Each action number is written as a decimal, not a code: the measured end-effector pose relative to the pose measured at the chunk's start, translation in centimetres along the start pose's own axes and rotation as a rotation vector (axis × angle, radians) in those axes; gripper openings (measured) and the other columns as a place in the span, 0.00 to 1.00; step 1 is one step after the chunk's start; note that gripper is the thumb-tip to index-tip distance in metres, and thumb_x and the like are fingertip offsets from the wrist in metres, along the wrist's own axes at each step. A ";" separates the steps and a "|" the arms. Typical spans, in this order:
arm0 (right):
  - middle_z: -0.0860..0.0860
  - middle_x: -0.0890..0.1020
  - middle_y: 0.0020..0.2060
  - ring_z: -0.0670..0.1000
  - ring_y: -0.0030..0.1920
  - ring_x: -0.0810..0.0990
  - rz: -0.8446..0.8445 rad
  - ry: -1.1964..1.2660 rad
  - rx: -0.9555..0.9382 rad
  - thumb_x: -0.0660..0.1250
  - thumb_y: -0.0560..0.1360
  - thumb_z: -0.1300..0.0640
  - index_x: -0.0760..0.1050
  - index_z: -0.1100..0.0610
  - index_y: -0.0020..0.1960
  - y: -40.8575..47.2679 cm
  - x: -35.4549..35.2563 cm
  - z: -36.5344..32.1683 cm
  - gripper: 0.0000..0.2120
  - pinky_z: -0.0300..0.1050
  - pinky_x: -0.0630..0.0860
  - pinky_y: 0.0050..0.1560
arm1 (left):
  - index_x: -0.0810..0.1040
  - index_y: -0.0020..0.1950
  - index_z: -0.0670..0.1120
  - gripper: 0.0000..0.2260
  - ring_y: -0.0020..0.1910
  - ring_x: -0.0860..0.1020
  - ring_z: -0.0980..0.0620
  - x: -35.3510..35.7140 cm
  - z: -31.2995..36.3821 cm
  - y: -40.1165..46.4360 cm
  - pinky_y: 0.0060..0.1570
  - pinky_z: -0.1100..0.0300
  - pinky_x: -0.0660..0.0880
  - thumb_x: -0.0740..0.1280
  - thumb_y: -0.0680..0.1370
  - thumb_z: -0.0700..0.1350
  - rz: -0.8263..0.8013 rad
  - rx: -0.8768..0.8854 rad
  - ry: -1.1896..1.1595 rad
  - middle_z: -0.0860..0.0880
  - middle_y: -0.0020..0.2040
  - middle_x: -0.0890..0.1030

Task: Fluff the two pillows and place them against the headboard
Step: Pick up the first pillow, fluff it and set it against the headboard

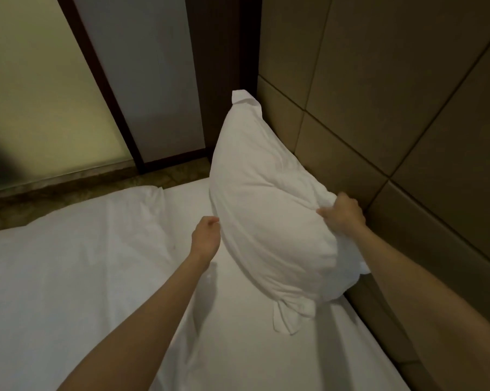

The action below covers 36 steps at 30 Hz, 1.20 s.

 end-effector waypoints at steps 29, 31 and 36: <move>0.59 0.79 0.47 0.59 0.43 0.79 0.184 -0.259 -0.189 0.58 0.80 0.50 0.69 0.59 0.53 -8.4 -7.3 8.1 0.11 0.53 0.76 0.40 | 0.76 0.58 0.42 0.13 0.53 0.76 0.47 2.1 3.4 -11.0 0.51 0.58 0.70 0.54 0.81 0.41 0.005 0.116 0.063 0.44 0.58 0.79; 0.57 0.79 0.43 0.57 0.39 0.77 0.184 -0.187 -0.234 0.60 0.79 0.50 0.68 0.57 0.46 -9.3 -7.6 7.8 0.10 0.51 0.74 0.37 | 0.76 0.58 0.41 0.13 0.55 0.76 0.46 1.7 3.7 -12.0 0.51 0.57 0.70 0.54 0.81 0.40 0.000 0.129 0.069 0.43 0.58 0.79; 0.54 0.76 0.41 0.53 0.38 0.76 -0.229 -0.201 -0.068 0.71 0.71 0.46 0.68 0.57 0.41 -12.1 -7.1 8.8 0.17 0.48 0.76 0.37 | 0.77 0.57 0.42 0.13 0.54 0.76 0.46 0.6 4.4 -15.1 0.50 0.58 0.69 0.54 0.81 0.41 -0.012 0.181 0.102 0.43 0.58 0.79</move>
Point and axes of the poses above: each hand's wrist, its own y-axis towards the middle knuckle, its own x-axis out of the palm, z = x × y, the point moved 4 cm from there along y, towards the middle knuckle
